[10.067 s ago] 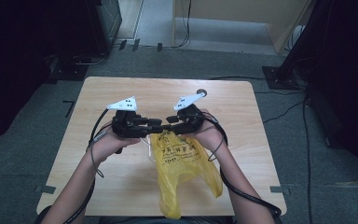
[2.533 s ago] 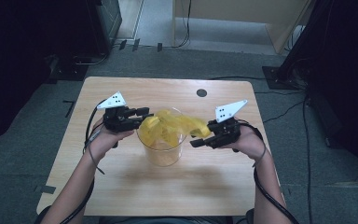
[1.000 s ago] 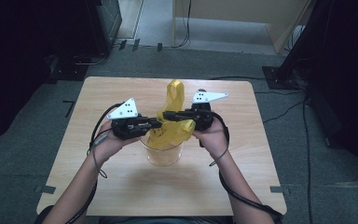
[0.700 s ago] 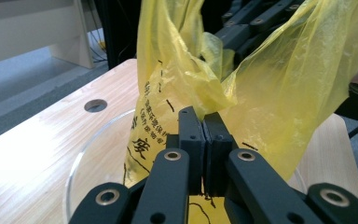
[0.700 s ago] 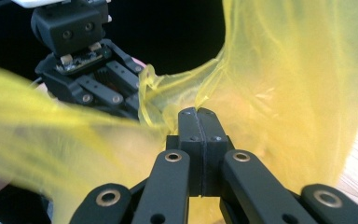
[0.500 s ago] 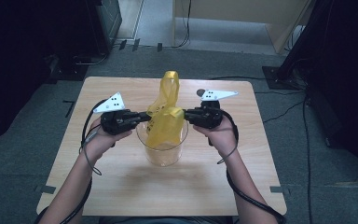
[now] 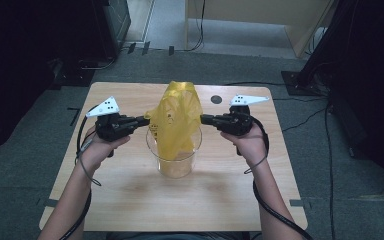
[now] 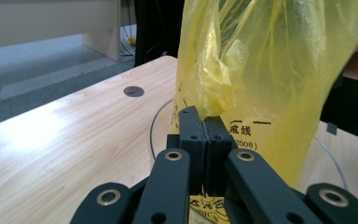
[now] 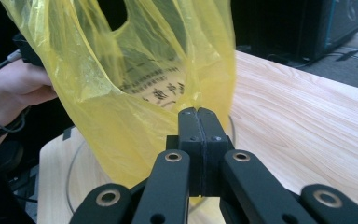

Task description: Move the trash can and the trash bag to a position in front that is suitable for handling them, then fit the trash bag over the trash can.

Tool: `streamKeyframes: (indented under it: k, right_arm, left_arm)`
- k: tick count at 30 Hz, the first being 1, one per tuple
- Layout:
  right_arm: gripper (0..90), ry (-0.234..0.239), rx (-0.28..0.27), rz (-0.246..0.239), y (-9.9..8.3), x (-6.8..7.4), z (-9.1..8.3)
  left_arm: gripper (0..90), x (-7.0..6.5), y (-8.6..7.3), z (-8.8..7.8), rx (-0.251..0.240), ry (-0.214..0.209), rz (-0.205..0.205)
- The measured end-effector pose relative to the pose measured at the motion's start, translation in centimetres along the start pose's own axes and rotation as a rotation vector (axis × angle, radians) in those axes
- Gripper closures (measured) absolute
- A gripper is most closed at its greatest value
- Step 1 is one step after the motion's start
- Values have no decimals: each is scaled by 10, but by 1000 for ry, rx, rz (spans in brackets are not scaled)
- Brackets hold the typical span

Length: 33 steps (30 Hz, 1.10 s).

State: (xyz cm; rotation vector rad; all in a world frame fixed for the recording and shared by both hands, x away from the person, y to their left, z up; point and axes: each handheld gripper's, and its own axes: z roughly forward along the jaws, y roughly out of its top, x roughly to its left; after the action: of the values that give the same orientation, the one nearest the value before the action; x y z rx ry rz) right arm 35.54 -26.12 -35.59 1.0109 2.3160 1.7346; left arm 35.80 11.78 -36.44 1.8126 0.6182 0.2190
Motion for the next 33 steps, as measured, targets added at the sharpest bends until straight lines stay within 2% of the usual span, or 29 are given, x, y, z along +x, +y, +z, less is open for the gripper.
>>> streamKeyframes:
  k: [2, 7, 9, 11, 17, 21, 23, 26, 30, 33]
  right_arm:
    - [900, -24, 5, -3, 0, -2, -4]
    - [900, -118, 39, -52, 2, -3, -12]
    - [900, -118, 36, -49, 2, -4, -15]
    - [900, -113, 30, -43, 3, -5, -17]
    - [900, -118, 31, -41, 2, -6, -23]
    - [900, -77, 24, -33, 2, -5, -23]
    - [900, -46, 17, -24, 2, -5, -23]
    - [900, -76, 37, -35, 1, -7, -25]
    - [900, -96, 43, -25, -1, -13, -32]
    - [900, -118, 64, -29, -3, -16, -35]
  left_arm:
    - [894, 2, -1, -2, -2, 7, -2]
    - [898, 10, -6, -7, 4, 35, -23]
    - [898, 13, -8, -10, -3, 55, -31]
    - [898, 16, -8, -12, -9, 53, -51]
    - [897, 16, -9, -14, -8, 41, -60]
    - [857, 13, -9, -9, -3, 7, -43]
    - [877, 11, -9, -6, 10, 3, -43]
    - [899, 14, -12, -8, 25, 14, -45]
    - [900, 20, -14, -15, 16, 25, -72]
    - [900, 21, -16, -15, 22, 25, -61]
